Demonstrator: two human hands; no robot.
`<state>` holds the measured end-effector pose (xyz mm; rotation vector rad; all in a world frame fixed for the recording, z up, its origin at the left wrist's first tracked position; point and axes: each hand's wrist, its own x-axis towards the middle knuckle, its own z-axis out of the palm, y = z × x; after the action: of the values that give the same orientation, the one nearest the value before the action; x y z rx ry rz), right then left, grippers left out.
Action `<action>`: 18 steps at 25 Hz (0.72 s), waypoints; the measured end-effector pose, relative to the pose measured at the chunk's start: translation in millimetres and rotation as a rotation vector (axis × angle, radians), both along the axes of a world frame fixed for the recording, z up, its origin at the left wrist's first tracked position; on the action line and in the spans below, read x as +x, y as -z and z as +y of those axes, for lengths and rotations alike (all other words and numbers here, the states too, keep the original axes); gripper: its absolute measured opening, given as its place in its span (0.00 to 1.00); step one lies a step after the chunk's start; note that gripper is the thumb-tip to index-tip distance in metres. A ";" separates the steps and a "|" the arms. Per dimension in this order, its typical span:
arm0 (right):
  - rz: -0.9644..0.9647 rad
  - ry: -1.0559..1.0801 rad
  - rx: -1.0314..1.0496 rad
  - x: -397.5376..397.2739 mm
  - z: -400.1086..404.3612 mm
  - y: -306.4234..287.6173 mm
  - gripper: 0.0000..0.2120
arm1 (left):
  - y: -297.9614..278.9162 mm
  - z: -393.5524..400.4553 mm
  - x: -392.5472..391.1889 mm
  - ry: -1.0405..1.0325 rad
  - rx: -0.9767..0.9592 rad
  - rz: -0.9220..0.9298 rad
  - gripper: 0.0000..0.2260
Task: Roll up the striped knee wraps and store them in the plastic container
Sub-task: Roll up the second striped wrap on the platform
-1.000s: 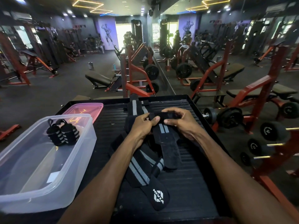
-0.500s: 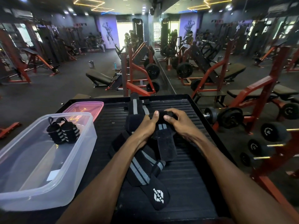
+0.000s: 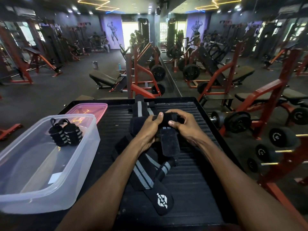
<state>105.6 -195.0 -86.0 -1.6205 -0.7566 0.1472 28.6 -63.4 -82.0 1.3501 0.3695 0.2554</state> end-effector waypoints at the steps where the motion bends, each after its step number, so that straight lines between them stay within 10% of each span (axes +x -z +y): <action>1: 0.017 -0.006 0.013 -0.1 0.4 -0.9 0.16 | 0.8 0.8 0.9 -0.024 0.035 -0.027 0.09; 6: 0.417 -0.088 0.050 3.1 2.6 -0.3 0.10 | 4.6 3.9 0.5 -0.036 0.247 -0.129 0.11; 13: 0.129 -0.033 0.050 6.0 -7.6 -6.0 0.14 | -0.3 -0.1 -1.7 0.034 -0.051 -0.053 0.13; 18: 0.412 -0.119 0.106 -1.9 -5.6 -14.3 0.13 | 4.6 3.6 0.8 -0.042 0.094 -0.077 0.06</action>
<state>103.7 -200.6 -71.7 -1.3832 -0.5306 0.5020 29.4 -59.8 -86.6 1.4219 0.3247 0.3631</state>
